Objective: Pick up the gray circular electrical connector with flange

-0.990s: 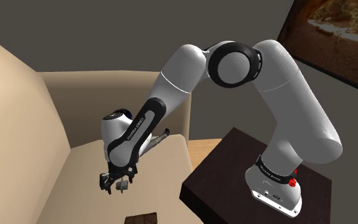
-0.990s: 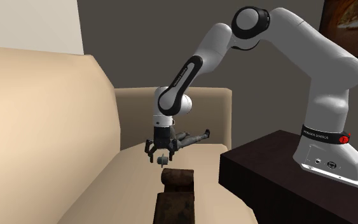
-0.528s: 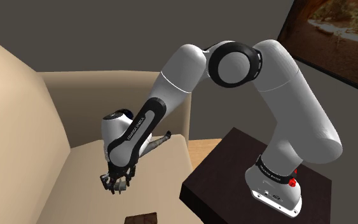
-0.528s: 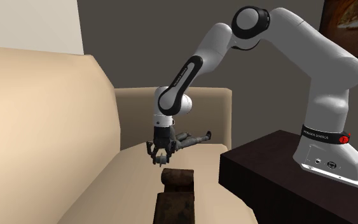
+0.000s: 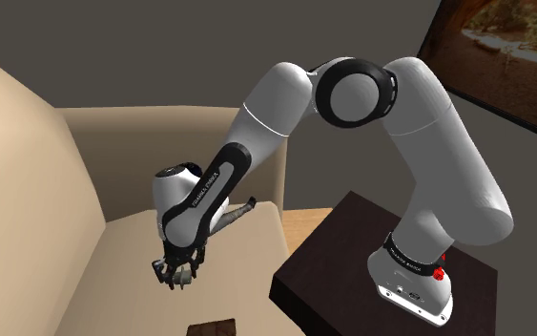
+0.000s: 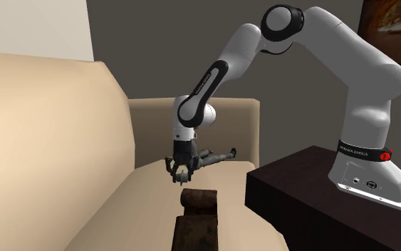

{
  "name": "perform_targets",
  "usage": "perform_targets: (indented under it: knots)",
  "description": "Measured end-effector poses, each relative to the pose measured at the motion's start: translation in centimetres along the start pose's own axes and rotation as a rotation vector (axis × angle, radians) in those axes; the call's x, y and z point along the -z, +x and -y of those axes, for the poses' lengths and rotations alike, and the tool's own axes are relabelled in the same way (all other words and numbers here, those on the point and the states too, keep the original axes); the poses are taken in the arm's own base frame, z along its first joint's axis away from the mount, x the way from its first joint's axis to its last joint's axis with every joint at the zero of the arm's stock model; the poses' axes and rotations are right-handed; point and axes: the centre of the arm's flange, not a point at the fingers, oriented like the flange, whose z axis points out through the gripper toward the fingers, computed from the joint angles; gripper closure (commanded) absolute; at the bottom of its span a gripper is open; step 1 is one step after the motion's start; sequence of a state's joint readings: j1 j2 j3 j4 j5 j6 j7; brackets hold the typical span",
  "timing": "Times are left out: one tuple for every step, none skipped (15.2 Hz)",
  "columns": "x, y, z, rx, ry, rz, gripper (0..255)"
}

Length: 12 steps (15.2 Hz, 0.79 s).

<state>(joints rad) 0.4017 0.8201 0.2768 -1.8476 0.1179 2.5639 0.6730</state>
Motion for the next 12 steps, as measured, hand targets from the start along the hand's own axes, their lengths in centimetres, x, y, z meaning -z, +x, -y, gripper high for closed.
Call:
perform_targets:
  knots:
    - [0.5,-0.1,0.0,-0.001,-0.001,0.001,255]
    - [0.9,-0.3,0.1,-0.002,-0.002,0.002,255]
    - [1.2,-0.4,0.1,-0.002,-0.002,0.002,255]
    - [1.8,-0.5,0.2,-0.003,-0.002,0.002,255]
    - [2.2,-0.6,0.3,-0.003,-0.002,0.002,255]
    - [2.8,-0.7,0.2,-0.002,-0.002,0.002,255]
    - [3.4,-0.7,0.1,-0.002,-0.002,0.002,255]
    - [3.9,-0.9,0.2,-0.003,-0.002,0.002,255]
    - [4.4,-1.0,0.5,-0.003,-0.002,0.002,255]
    - [4.9,-1.2,0.5,-0.003,-0.002,0.002,255]
    - [5.4,-1.3,0.5,-0.003,-0.002,0.002,255]
    - [5.7,-1.4,0.6,-0.003,-0.002,0.002,255]
